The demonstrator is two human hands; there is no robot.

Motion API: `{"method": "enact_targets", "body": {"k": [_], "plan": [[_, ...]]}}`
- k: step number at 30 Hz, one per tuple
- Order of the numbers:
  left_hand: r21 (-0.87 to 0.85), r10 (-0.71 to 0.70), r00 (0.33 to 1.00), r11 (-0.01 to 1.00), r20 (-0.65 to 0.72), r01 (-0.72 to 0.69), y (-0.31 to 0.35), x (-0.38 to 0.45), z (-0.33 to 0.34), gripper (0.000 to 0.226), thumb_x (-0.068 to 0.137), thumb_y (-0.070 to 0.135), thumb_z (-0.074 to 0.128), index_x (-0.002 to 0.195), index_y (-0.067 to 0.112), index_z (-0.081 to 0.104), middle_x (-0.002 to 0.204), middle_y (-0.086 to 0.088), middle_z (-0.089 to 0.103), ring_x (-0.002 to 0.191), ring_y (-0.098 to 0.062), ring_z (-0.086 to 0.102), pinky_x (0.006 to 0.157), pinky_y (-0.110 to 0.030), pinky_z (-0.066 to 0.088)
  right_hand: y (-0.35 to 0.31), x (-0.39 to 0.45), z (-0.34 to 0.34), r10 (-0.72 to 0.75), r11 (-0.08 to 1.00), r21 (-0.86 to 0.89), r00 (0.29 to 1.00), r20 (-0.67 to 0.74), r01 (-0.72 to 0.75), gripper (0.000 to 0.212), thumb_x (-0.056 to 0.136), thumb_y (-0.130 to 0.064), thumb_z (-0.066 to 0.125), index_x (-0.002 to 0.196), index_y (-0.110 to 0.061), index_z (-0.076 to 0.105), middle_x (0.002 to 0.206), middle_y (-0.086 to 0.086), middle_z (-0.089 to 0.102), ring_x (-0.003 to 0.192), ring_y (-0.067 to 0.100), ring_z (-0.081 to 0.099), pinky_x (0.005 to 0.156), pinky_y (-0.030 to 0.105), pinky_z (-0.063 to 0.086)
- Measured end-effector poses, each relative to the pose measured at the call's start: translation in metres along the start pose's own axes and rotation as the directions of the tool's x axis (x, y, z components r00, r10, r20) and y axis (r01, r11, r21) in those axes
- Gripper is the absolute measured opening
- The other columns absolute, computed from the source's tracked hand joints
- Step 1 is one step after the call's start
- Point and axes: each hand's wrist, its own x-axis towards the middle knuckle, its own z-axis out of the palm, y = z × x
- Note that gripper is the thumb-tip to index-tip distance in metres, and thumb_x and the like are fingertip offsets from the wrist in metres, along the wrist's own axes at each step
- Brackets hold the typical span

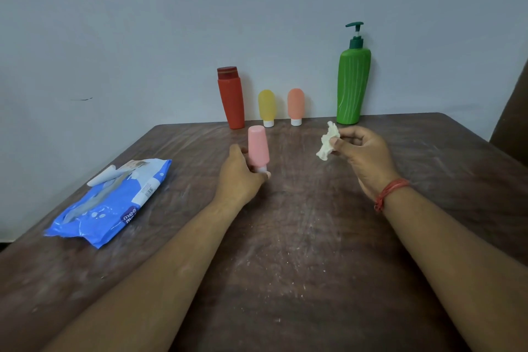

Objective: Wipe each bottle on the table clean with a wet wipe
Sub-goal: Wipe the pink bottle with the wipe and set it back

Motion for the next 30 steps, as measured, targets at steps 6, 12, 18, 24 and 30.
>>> {"method": "enact_targets", "body": {"k": [6,12,18,24,30], "plan": [[0.11,0.039,0.999,0.993,-0.016,-0.037,0.007,0.01,0.01,0.057,0.085,0.018,0.081,0.123,0.018,0.039,0.131,-0.009,0.059,0.099,-0.019,0.058,0.065,-0.02,0.045,-0.006,0.004,-0.013,0.011,1.0,0.021,0.998,-0.054,-0.01,0.014,0.088,0.0,0.069,0.091,-0.013,0.07,0.085,0.001,0.077,0.081,0.014,0.073,0.069,0.019,0.055],[0.121,0.051,0.999,0.991,-0.018,-0.049,0.025,0.03,0.037,0.051,0.086,0.015,0.08,0.112,0.017,0.036,0.123,-0.009,0.06,0.11,-0.027,0.06,0.082,-0.035,0.051,-0.007,0.013,-0.029,-0.017,1.0,-0.019,0.993,-0.118,0.015,0.015,0.087,-0.002,0.07,0.089,-0.016,0.071,0.088,0.002,0.077,0.087,0.018,0.074,0.073,0.024,0.056],[0.117,0.059,0.998,0.992,-0.032,-0.055,0.048,0.057,0.079,0.048,0.086,0.016,0.076,0.119,0.005,0.042,0.117,-0.013,0.063,0.108,-0.032,0.062,0.082,-0.04,0.051,0.002,0.03,-0.047,-0.031,0.995,-0.097,0.967,-0.254,0.006,0.012,0.084,-0.011,0.073,0.09,-0.022,0.073,0.093,0.005,0.076,0.091,0.021,0.073,0.089,0.044,0.058],[0.113,-0.026,0.999,0.993,-0.04,0.03,0.078,0.099,0.131,0.037,0.085,0.015,0.072,0.107,0.011,0.042,0.112,-0.017,0.063,0.105,-0.036,0.063,0.082,-0.039,0.052,0.01,0.046,-0.067,-0.06,0.992,-0.126,0.936,-0.347,0.017,0.008,0.08,-0.022,0.072,0.083,-0.029,0.073,0.087,-0.004,0.076,0.086,0.012,0.073,0.086,0.044,0.059],[0.155,-0.043,0.994,0.986,-0.099,0.058,0.097,0.127,0.17,0.034,0.092,0.014,0.063,0.12,0.005,0.045,0.118,-0.018,0.062,0.11,-0.039,0.06,0.092,-0.046,0.053,0.011,0.057,-0.085,-0.092,0.993,-0.102,0.894,-0.439,0.051,0.011,0.077,-0.029,0.07,0.076,-0.04,0.072,0.085,-0.008,0.076,0.086,0.012,0.072,0.087,0.047,0.058]]}}
